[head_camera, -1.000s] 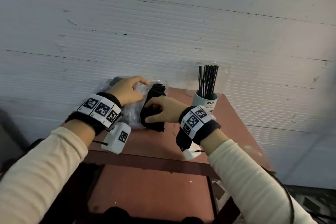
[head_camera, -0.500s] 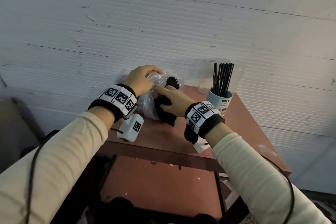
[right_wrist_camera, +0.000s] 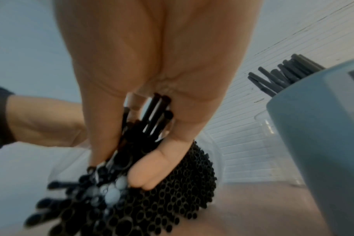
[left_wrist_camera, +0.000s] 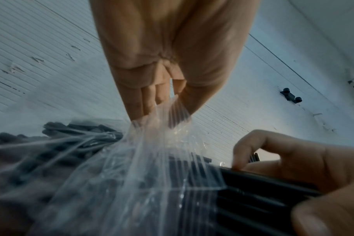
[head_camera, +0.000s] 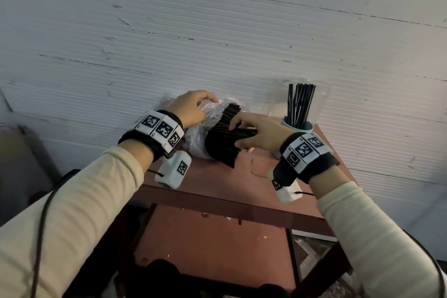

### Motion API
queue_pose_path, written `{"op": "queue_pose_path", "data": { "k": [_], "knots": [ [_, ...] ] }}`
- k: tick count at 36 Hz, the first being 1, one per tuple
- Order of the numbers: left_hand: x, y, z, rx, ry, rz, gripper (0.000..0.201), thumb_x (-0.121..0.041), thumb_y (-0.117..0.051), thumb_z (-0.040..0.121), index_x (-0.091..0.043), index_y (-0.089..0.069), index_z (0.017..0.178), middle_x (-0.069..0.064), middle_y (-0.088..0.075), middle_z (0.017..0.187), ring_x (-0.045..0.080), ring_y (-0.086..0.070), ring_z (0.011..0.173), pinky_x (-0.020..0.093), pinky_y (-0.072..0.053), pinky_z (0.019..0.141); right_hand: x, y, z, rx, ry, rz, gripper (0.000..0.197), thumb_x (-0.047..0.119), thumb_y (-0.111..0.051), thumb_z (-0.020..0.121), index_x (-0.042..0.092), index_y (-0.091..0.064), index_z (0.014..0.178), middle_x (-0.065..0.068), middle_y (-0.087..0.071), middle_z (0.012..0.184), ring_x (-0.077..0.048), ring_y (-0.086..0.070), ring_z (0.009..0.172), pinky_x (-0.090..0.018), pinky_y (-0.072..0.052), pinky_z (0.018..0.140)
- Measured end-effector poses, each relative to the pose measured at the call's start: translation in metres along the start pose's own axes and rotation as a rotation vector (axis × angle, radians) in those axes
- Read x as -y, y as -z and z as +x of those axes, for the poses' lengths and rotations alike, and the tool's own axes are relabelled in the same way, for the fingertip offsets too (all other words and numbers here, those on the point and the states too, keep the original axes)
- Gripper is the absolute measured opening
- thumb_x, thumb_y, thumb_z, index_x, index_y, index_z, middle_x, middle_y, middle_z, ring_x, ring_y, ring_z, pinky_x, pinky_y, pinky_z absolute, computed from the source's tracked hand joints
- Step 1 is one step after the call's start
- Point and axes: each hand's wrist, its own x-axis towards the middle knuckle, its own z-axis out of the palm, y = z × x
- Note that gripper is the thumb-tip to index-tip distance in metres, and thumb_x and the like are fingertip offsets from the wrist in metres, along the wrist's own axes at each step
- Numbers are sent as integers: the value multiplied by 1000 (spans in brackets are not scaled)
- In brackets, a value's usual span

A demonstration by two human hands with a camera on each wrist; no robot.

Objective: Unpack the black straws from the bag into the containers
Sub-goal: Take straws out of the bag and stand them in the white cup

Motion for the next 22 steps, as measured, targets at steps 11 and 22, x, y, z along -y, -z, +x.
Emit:
{"op": "queue_pose_path", "data": {
  "k": [11, 22],
  "knots": [
    [-5, -3, 2, -3, 24, 75, 57, 1, -56, 81, -37, -61, 123, 2, -58, 135, 18, -53, 124, 35, -48, 96, -1, -13, 3, 17, 16, 121, 45, 5, -67, 88, 27, -58, 126, -1, -60, 111, -9, -67, 77, -25, -57, 66],
    [-11, -2, -2, 8, 31, 99, 56, -1, -58, 84, -35, -59, 128, 5, -55, 136, 21, -55, 120, 33, -50, 91, -7, -14, 5, -142, 47, -24, 30, 18, -66, 90, 32, -69, 117, 8, -72, 99, -9, -69, 82, -24, -54, 86]
  ]
}}
